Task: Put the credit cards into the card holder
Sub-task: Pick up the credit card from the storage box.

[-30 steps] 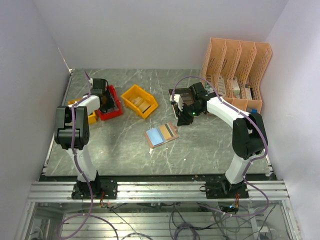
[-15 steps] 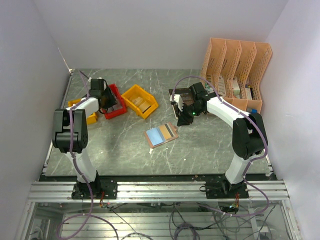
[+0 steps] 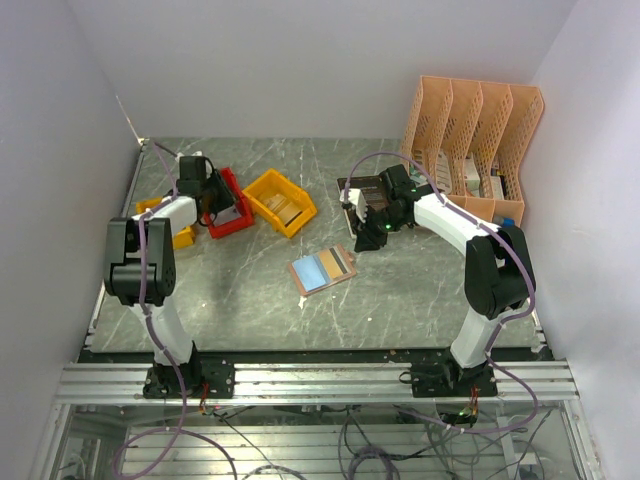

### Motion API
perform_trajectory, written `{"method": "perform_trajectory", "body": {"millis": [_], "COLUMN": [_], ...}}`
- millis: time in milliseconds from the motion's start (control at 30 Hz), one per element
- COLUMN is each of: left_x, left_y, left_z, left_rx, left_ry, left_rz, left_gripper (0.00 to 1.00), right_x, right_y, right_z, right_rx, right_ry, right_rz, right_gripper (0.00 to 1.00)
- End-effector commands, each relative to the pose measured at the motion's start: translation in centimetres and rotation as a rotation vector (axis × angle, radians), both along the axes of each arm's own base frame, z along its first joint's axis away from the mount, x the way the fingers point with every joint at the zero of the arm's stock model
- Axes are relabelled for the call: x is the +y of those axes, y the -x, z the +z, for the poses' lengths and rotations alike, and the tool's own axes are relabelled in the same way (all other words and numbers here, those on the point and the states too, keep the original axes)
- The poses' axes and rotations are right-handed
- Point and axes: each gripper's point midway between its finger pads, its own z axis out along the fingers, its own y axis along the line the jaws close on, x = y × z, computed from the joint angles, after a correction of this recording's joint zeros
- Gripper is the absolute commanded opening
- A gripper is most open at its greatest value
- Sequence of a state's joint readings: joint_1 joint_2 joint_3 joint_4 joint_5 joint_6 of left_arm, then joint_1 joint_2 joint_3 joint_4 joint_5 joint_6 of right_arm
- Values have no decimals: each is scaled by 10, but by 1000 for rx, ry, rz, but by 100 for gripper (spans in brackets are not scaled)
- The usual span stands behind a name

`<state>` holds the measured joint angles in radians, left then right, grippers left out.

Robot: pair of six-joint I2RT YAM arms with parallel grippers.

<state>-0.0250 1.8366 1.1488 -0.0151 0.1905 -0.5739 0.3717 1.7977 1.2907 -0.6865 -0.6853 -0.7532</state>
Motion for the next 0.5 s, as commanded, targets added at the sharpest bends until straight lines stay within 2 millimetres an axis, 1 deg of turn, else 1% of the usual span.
{"method": "perform_trajectory", "body": {"millis": [0,167,300,400,467], "left_x": [2,8,8,7,7], "left_y": [-3,-3,-5,-7,-8], "left_z": [-8,-19,-21,-21,-18], "left_rx": [19,64,72,76,72], "left_ry": [1,-30,-33,-34,-36], "left_rz": [6,22,18,9,6], "left_gripper": [41,39,34,24,16], "right_x": [0,0,0,0,0], "right_y": [-6,-6,-6,-6,-6], "right_z": [9,9,9,8,9], "right_rx": [-18,-19,-19,-16,-16], "right_ry": [-16,-17,-17,-17,-17], "right_rz": [4,5,3,4,4], "right_gripper": [17,17,17,17,17]}}
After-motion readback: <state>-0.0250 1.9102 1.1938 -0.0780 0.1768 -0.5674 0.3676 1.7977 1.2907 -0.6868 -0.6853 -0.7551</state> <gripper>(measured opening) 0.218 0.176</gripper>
